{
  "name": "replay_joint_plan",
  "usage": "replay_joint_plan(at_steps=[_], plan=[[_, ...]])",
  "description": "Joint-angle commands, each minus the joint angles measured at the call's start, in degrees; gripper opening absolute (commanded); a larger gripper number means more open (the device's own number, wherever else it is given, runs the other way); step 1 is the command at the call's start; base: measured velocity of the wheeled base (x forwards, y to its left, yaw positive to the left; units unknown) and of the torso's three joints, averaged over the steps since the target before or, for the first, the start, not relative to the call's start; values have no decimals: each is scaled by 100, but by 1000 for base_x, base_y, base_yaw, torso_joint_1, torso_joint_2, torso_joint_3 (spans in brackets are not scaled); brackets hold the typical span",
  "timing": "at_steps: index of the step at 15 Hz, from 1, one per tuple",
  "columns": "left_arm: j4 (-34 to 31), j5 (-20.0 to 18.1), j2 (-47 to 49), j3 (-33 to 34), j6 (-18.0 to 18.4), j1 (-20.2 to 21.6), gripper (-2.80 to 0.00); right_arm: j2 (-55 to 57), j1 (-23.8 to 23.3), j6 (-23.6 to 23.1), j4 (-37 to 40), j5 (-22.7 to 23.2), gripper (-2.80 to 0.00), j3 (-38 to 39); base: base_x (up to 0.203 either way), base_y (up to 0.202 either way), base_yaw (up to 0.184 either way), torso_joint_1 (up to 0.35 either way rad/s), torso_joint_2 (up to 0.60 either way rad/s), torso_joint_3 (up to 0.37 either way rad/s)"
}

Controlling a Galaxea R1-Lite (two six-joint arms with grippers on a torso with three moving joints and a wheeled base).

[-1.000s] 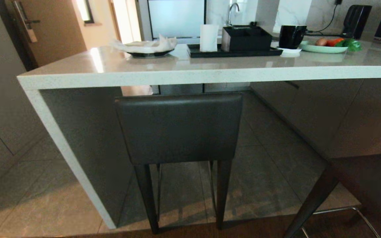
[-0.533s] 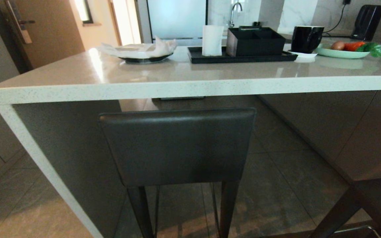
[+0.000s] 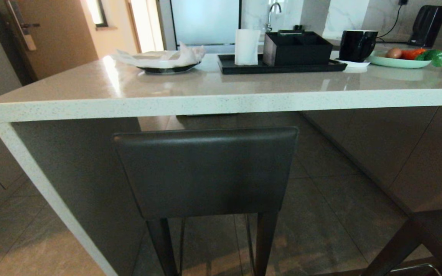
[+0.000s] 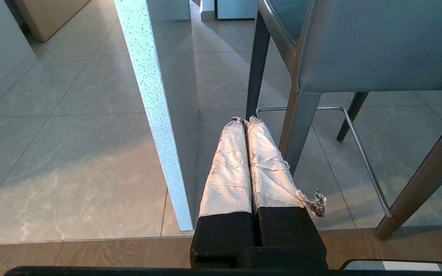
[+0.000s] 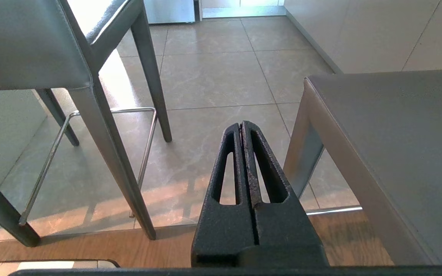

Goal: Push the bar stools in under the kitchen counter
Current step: Pull the gray chair out from under the dining table

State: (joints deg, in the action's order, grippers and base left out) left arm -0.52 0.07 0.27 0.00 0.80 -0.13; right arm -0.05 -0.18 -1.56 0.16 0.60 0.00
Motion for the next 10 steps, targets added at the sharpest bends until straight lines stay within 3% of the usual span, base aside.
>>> replay_joint_plan(at_steps=[1,10], plan=[[0,2,8,0,-1,-4,-280,-4,1,-11,2,2,-280,0,0,0,0,0,0,0],[0,2,8,0,-1,3,-280,-4,1,-2,2,-7,-280,0,0,0,0,0,0,0]])
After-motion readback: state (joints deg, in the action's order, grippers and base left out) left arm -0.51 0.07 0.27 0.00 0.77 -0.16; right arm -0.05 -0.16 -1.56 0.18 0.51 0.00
